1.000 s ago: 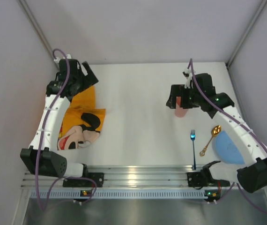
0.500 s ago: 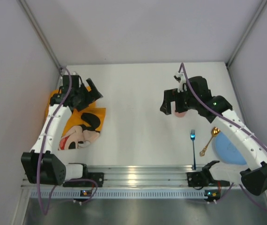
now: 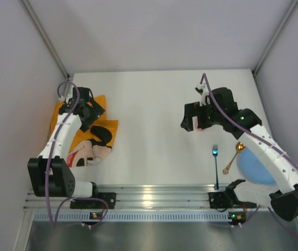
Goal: Set the dinner table for one person
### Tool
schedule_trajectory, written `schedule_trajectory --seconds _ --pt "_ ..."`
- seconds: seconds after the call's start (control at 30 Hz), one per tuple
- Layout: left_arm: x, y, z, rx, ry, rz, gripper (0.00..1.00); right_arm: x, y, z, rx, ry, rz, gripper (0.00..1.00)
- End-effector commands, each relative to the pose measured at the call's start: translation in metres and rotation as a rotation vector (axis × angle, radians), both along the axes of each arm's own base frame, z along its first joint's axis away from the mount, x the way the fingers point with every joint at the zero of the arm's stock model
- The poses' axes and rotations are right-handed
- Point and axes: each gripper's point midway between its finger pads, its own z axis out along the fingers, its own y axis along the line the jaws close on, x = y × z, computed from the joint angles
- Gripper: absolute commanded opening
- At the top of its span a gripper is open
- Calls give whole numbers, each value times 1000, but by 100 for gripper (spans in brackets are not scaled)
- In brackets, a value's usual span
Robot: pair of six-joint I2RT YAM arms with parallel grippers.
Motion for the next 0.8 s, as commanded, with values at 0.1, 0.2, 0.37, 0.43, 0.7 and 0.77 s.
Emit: schedule_trajectory --seconds 0.1,0.2,0.37,0.43,0.7,0.77 --pt "15 37 4 95 -10 251 91 -21 -12 3 -24 -4 -1 100" --pt "28 42 -2 121 -15 265 92 -22 -15 1 -33 8 -13 100" --pt "54 42 -21 124 1 259 92 -23 -21 -1 -61 15 -25 100" --pt "60 43 -31 133 11 267 92 -23 -22 -1 -72 18 -28 100" --pt "78 55 -60 135 49 296 59 -22 -29 -7 -119 38 -48 100" --pt "86 51 -62 116 30 276 19 -22 -30 -10 -129 44 -47 100"
